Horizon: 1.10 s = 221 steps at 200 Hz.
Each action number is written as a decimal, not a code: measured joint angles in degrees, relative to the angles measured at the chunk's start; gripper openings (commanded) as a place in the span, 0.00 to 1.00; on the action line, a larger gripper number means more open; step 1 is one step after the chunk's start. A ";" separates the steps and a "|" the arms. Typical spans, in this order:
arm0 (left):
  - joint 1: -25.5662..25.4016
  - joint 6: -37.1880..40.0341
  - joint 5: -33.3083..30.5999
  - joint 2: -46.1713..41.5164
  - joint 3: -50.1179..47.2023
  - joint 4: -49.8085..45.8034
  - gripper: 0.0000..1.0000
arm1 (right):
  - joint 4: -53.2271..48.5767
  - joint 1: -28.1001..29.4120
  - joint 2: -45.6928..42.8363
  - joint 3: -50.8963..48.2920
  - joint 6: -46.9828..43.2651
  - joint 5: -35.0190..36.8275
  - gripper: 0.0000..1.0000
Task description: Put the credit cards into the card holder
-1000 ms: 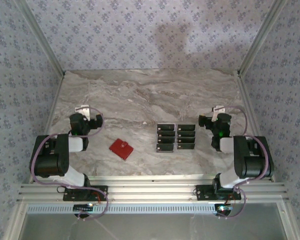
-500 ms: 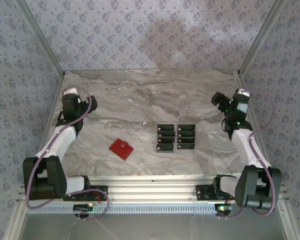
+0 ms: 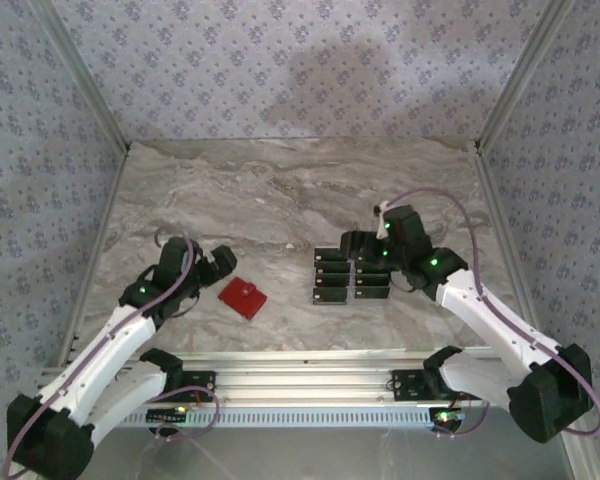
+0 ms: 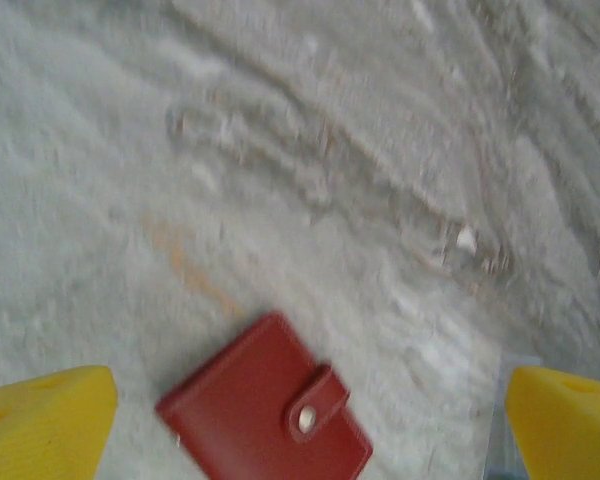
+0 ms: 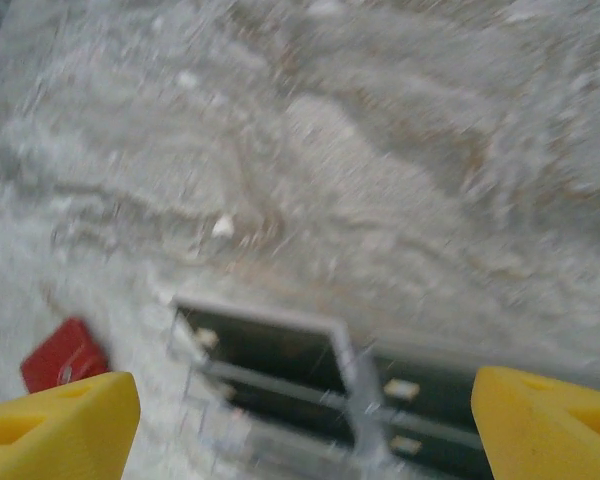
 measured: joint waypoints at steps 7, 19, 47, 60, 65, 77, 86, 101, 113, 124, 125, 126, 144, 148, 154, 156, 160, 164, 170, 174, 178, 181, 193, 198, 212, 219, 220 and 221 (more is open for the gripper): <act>-1.33 -1.60 -0.20 -0.96 -1.73 0.07 1.00 | -0.85 2.84 -0.02 0.00 0.39 1.57 0.88; -3.23 -4.04 -0.33 -1.49 -4.85 0.74 1.00 | -2.27 7.28 0.35 0.00 1.05 4.44 0.88; -4.90 -7.04 0.33 2.82 -8.31 3.41 1.00 | -4.35 13.92 3.32 0.02 2.56 10.01 0.88; -5.25 -7.23 0.52 5.53 -8.31 5.09 1.00 | -5.14 14.93 4.79 0.02 3.04 11.58 0.88; -5.42 -7.30 0.55 6.32 -8.31 5.90 1.00 | -5.40 15.17 5.18 0.04 3.21 12.09 0.89; -5.68 -7.56 0.74 7.63 -8.31 7.45 1.00 | -5.90 15.52 5.68 0.02 3.43 12.96 0.89; -5.77 -7.74 0.76 8.33 -8.31 8.55 1.00 | -6.12 15.65 5.73 0.04 3.52 13.53 0.89; -5.77 -7.98 0.74 9.51 -8.31 10.19 1.00 | -6.29 15.65 5.73 0.04 3.80 14.14 0.89; -5.77 -8.09 0.76 10.62 -8.26 11.37 1.00 | -6.56 15.65 5.73 0.04 3.89 14.43 0.89; -5.77 -8.13 0.76 11.72 -8.26 12.46 1.00 | -6.99 15.65 5.70 0.07 4.02 14.45 0.89; -5.77 -8.11 0.76 11.78 -8.26 12.57 1.00 | -7.02 15.65 5.70 0.07 4.02 14.45 0.89; -5.77 -8.11 0.76 11.82 -8.26 12.66 1.00 | -7.08 15.65 5.70 0.07 4.04 14.45 0.89; -5.77 -8.09 0.74 14.12 -7.78 14.12 1.00 | -7.98 15.63 5.51 0.09 4.07 14.47 0.89; -5.77 -8.09 0.76 14.62 -7.61 14.45 1.00 | -8.17 15.61 5.40 0.09 4.11 14.53 0.89; -5.77 -8.07 0.76 15.52 -7.26 14.97 1.00 | -8.39 15.58 5.18 0.09 4.26 14.62 0.89; -5.77 -8.02 0.76 15.87 -7.10 15.15 1.00 | -8.48 15.58 5.09 0.09 4.28 14.64 0.89; -5.77 -7.96 0.74 16.41 -6.80 15.39 1.00 | -8.66 15.58 4.96 0.09 4.33 14.64 0.89; -5.77 -7.93 0.76 17.11 -6.47 15.87 1.00 | -8.81 15.56 4.74 0.09 4.44 14.69 0.89; -5.77 -7.87 0.79 17.97 -5.95 16.52 1.00 | -9.09 15.47 4.48 0.09 4.48 14.75 0.89; -5.77 -7.85 0.79 18.53 -5.60 16.83 1.00 | -9.22 15.47 4.28 0.09 4.50 14.82 0.89; -5.77 -7.72 0.92 19.17 -5.25 17.29 1.00 | -9.35 15.47 4.09 0.09 4.66 14.82 0.89; -5.77 -7.65 0.94 19.61 -4.92 17.57 1.00 | -9.42 15.47 4.00 0.09 4.68 14.82 0.89; -5.77 -7.19 0.96 21.20 -3.72 18.53 1.00 | -9.64 15.41 3.52 0.09 4.90 14.84 0.89; -5.77 -6.99 0.96 21.97 -3.13 19.04 1.00 | -9.70 15.41 3.34 0.09 4.96 14.84 0.89; -5.77 -6.34 0.98 24.11 -1.20 19.89 1.00 | -9.81 15.43 2.99 0.11 5.29 14.84 0.88; -5.77 -5.99 1.09 25.16 -0.26 20.39 1.00 | -9.86 15.43 2.91 0.11 5.33 14.86 0.88; -5.77 -5.97 1.16 25.33 -0.04 20.46 1.00 | -9.86 15.43 2.91 0.11 5.33 14.84 0.88; -5.77 -5.97 1.18 25.44 0.07 20.50 1.00 | -9.88 15.43 2.91 0.11 5.33 14.86 0.88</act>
